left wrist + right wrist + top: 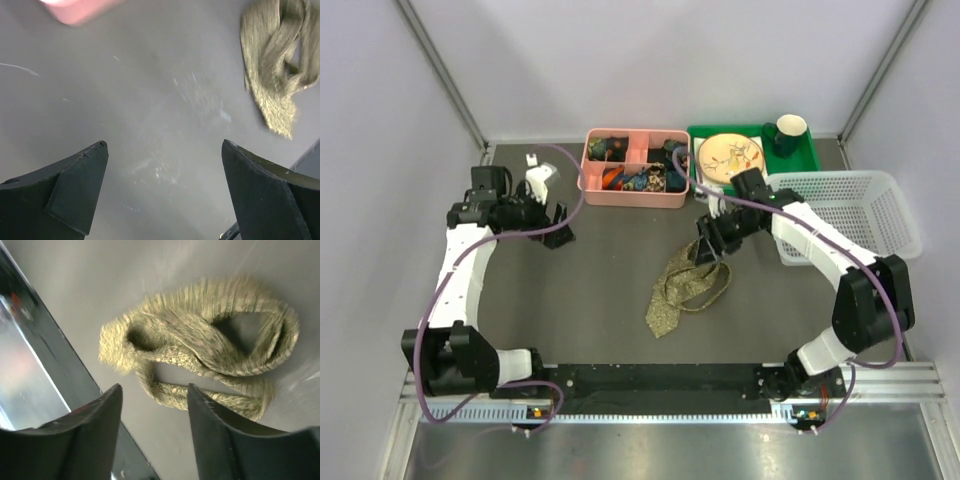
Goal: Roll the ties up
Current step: Place the tie at the center of the board.
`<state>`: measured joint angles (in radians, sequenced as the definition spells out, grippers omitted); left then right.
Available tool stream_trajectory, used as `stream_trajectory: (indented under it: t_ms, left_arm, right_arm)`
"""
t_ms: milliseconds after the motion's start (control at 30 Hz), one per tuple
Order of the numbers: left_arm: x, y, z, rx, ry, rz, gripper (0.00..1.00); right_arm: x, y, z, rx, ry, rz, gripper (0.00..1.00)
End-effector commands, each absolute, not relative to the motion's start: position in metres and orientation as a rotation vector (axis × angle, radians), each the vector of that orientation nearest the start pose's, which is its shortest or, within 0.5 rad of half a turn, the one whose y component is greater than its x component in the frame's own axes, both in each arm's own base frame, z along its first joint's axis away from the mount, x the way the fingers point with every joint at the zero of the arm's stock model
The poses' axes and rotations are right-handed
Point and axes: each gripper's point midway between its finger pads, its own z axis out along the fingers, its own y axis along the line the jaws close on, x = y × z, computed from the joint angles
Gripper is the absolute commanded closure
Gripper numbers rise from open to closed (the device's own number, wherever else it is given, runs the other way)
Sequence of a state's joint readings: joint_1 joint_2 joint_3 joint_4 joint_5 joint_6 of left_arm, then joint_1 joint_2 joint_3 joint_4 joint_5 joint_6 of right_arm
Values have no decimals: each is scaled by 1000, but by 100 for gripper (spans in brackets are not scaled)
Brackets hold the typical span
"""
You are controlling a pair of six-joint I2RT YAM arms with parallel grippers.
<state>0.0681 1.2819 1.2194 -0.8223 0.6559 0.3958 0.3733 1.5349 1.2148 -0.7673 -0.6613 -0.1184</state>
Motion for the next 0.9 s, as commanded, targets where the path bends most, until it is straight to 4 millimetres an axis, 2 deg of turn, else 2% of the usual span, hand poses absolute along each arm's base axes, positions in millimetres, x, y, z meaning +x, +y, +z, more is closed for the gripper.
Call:
stream_trajectory:
  t_ms: [0,67,100,167,200,233,267,300,367,400,467,500,533,600,633,700,733,767,800,833,867]
  left_arm:
    - [277,-88,190,953,2142,-649,1]
    - [266,-96,180,1068,2095,-665,1]
    - [259,-108,177,1141,2070,-681,1]
    - [246,-118,165,1272,2033,-664,1]
    - [234,-137,161,1390,1982,-681,2]
    - [234,-147,163,1446,1919,-637,4]
    - [230,-152,152,1492,1903,-602,5]
    - [220,-171,151,1578,1829,-610,7]
    - [218,-190,154,1653,1690,-585,9]
    - [208,-207,155,1732,1613,-595,11]
    - [204,-226,154,1829,1514,-588,16]
    - [193,-241,154,1893,1451,-614,18]
    - [191,-251,145,1941,1441,-636,21]
    - [189,-279,150,1977,1369,-653,23]
    - [190,-290,140,1998,1388,-676,24]
    - [189,-317,145,1993,1355,-699,24]
    - [188,-325,133,2022,1372,-706,24]
    - [189,-333,134,2030,1362,-697,24]
    - [181,-342,129,2063,1343,-701,24]
    - [182,-346,114,2093,1375,-682,23]
    - [183,-350,110,2106,1381,-664,23]
  right_arm:
    - [262,192,148,-940,2410,732,40]
    - [253,179,142,-917,2455,703,39]
    - [251,173,138,-900,2478,681,39]
    - [244,159,127,-863,2520,646,39]
    - [242,155,123,-859,2528,639,39]
    - [237,150,117,-845,2545,647,39]
    - [240,140,117,-781,2557,641,39]
    - [238,139,116,-756,2568,677,39]
    - [236,129,114,-676,2613,716,40]
    - [234,128,114,-655,2621,752,41]
    - [234,125,112,-640,2624,752,43]
    - [234,122,113,-637,2619,723,43]
    - [232,121,110,-628,2626,717,43]
    - [231,119,110,-608,2630,704,44]
    - [229,119,109,-604,2632,707,44]
    - [228,119,112,-597,2626,705,44]
    - [228,118,115,-594,2614,690,44]
    - [228,115,116,-585,2612,675,44]
    - [227,114,117,-576,2616,675,44]
    - [228,110,120,-557,2610,666,43]
    - [228,108,121,-545,2610,665,43]
